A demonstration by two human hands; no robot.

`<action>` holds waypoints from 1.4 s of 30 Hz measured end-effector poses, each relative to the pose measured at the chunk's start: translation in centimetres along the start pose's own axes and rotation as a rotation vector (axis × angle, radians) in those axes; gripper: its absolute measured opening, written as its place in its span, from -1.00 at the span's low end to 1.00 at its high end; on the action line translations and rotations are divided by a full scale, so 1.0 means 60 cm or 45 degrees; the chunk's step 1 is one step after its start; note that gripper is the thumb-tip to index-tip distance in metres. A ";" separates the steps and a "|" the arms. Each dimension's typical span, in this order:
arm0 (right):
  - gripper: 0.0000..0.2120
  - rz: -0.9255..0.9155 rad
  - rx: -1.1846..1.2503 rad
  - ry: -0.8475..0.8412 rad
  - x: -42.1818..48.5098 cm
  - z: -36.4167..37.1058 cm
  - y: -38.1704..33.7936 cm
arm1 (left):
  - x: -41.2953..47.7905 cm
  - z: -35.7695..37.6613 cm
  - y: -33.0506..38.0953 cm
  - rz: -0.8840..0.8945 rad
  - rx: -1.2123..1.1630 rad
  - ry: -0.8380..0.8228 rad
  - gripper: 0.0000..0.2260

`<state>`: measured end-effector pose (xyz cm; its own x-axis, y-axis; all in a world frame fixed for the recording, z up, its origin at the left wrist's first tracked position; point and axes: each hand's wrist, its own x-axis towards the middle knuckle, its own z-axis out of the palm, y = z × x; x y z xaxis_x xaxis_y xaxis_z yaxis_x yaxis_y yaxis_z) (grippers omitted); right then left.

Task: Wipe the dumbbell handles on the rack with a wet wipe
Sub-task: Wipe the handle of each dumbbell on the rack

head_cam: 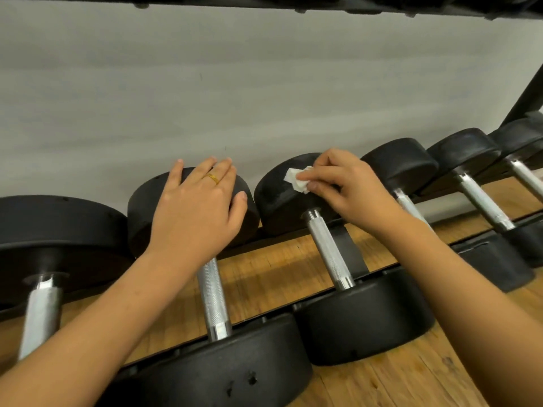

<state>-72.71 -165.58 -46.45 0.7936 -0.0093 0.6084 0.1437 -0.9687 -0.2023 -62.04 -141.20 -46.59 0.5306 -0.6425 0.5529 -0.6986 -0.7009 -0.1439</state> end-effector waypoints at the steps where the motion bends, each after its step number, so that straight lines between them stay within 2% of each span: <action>1: -0.78 0.030 0.022 0.018 -0.002 -0.003 0.005 | 0.000 0.000 0.000 0.006 0.004 0.001 -0.47; 9: -0.77 0.415 0.113 0.221 -0.038 -0.026 0.056 | 0.000 -0.001 0.002 0.001 0.032 -0.009 -0.46; 11: -0.77 0.340 0.083 0.210 -0.034 -0.024 0.050 | 0.000 0.001 0.005 -0.016 0.026 -0.002 -0.46; 16: -0.78 -0.012 -0.093 0.138 0.000 0.005 -0.005 | 0.001 0.000 0.007 -0.023 0.024 0.005 -0.47; 22: -0.80 -0.178 -0.135 0.046 0.012 0.033 -0.042 | 0.001 0.001 0.007 -0.014 0.029 0.008 -0.47; 26: -0.77 -0.135 -0.123 0.018 0.008 0.016 -0.019 | 0.001 0.003 0.004 -0.012 0.035 0.011 -0.48; 32: -0.78 0.330 0.136 0.095 -0.032 -0.031 0.030 | 0.001 0.005 0.002 -0.006 0.040 0.009 -0.47; 36: -0.81 0.780 0.122 -0.085 -0.060 -0.045 0.062 | 0.001 0.004 0.003 0.000 0.035 0.012 -0.46; 39: -0.86 1.177 0.448 -0.284 -0.071 -0.034 0.070 | 0.001 0.004 0.003 -0.001 0.038 0.007 -0.46; 42: -0.86 1.324 0.868 -0.337 -0.074 -0.011 0.071 | 0.002 0.004 0.003 0.001 0.039 0.004 -0.46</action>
<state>-76.01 -169.85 -49.52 0.7964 -0.5596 -0.2293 -0.4037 -0.2098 -0.8905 -62.01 -141.45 -46.74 0.5289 -0.6419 0.5552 -0.6836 -0.7099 -0.1695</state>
